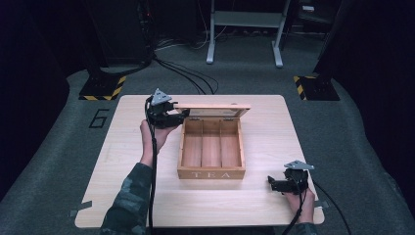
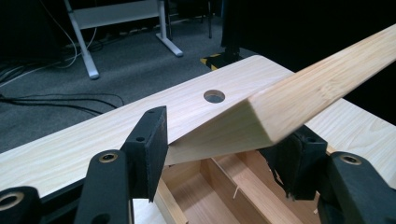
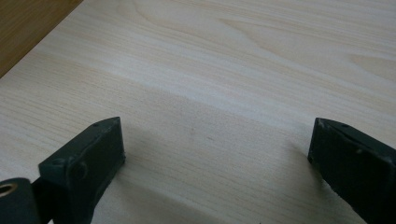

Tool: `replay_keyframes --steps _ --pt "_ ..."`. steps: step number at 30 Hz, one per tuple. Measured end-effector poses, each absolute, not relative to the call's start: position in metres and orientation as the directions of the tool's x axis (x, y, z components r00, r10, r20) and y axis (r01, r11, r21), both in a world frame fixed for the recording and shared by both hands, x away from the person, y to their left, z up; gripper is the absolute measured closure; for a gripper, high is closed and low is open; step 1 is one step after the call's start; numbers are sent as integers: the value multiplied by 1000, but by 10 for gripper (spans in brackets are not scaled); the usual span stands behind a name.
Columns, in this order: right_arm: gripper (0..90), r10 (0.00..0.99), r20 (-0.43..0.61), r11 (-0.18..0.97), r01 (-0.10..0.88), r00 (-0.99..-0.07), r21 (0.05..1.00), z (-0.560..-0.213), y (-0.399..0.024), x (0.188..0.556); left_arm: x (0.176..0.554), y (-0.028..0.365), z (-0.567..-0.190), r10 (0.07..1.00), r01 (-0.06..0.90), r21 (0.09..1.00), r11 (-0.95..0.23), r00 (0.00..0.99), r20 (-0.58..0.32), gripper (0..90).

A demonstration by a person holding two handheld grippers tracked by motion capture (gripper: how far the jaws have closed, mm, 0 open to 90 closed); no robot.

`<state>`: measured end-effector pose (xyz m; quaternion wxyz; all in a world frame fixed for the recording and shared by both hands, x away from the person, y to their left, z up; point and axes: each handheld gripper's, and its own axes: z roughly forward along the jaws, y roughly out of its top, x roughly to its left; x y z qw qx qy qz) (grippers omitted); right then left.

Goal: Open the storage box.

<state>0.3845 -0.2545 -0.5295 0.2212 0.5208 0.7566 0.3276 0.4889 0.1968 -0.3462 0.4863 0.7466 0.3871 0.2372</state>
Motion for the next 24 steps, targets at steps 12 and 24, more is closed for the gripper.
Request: replay_keyframes --steps 12,24 --pt "30 934 7 242 645 -358 725 -529 -254 385 504 197 -335 808 353 904 -242 590 -14 459" --pt "32 935 9 239 647 -355 724 -529 -254 384 512 204 -332 818 349 908 -231 575 -13 574"
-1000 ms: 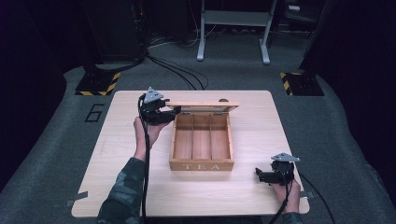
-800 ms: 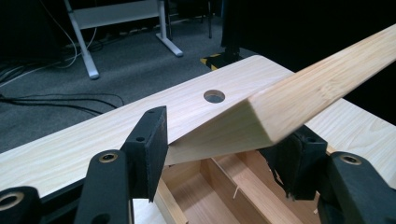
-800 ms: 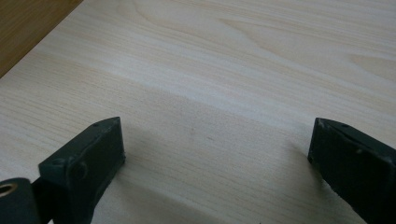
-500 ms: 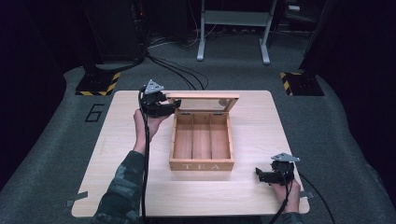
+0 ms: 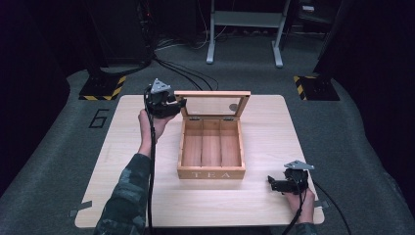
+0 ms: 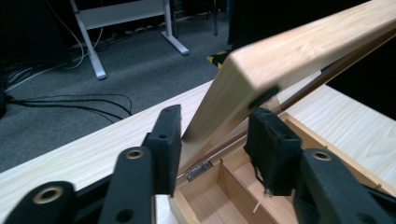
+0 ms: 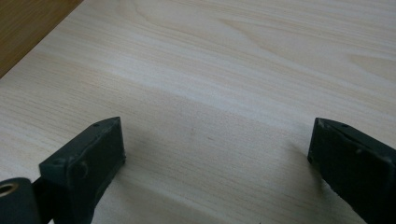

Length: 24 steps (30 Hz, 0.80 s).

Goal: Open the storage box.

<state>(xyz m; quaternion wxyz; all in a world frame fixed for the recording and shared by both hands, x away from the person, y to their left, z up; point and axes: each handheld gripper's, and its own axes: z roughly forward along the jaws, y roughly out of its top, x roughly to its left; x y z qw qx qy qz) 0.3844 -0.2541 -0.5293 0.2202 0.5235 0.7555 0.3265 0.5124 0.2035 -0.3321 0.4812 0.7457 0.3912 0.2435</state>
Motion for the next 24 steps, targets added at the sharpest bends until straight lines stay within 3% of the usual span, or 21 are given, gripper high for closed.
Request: replay_keyframes --steps 24 --pt "32 934 6 241 644 -356 726 -530 -254 385 515 202 -332 822 341 910 -236 570 0 578"
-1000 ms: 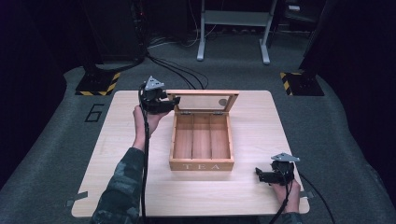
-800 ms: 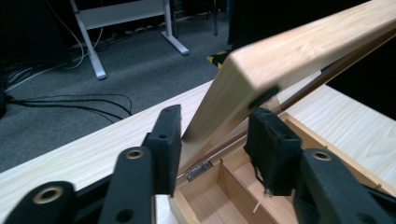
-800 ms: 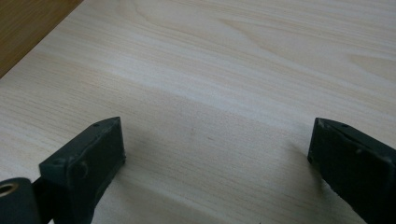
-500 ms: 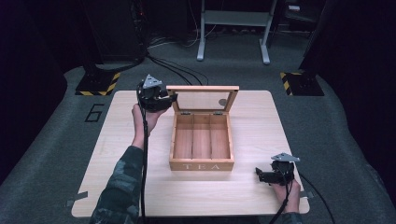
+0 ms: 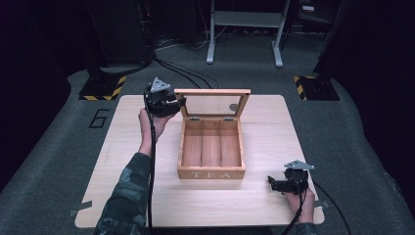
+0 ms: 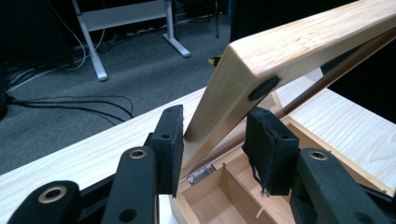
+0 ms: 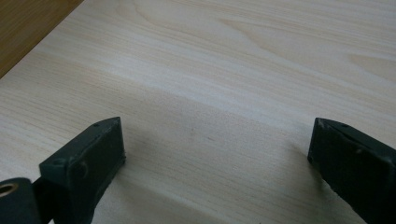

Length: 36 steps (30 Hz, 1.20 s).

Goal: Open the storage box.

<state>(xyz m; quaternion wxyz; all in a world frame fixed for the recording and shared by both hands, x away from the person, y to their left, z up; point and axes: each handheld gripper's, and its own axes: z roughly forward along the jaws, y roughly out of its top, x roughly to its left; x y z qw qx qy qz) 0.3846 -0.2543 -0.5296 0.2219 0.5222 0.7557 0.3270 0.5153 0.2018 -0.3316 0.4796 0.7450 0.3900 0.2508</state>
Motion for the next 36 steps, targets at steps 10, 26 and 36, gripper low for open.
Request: replay_keyframes --steps 10,26,36 --pt "34 934 7 240 644 -357 726 -530 -254 385 516 202 -332 824 339 912 -231 566 -1 584" --pt "34 933 8 242 645 -359 725 -529 -255 385 517 202 -332 826 339 912 -230 563 -1 596" --pt "35 934 9 241 645 -358 726 -529 -255 385 517 203 -332 827 340 912 -230 562 -1 607"
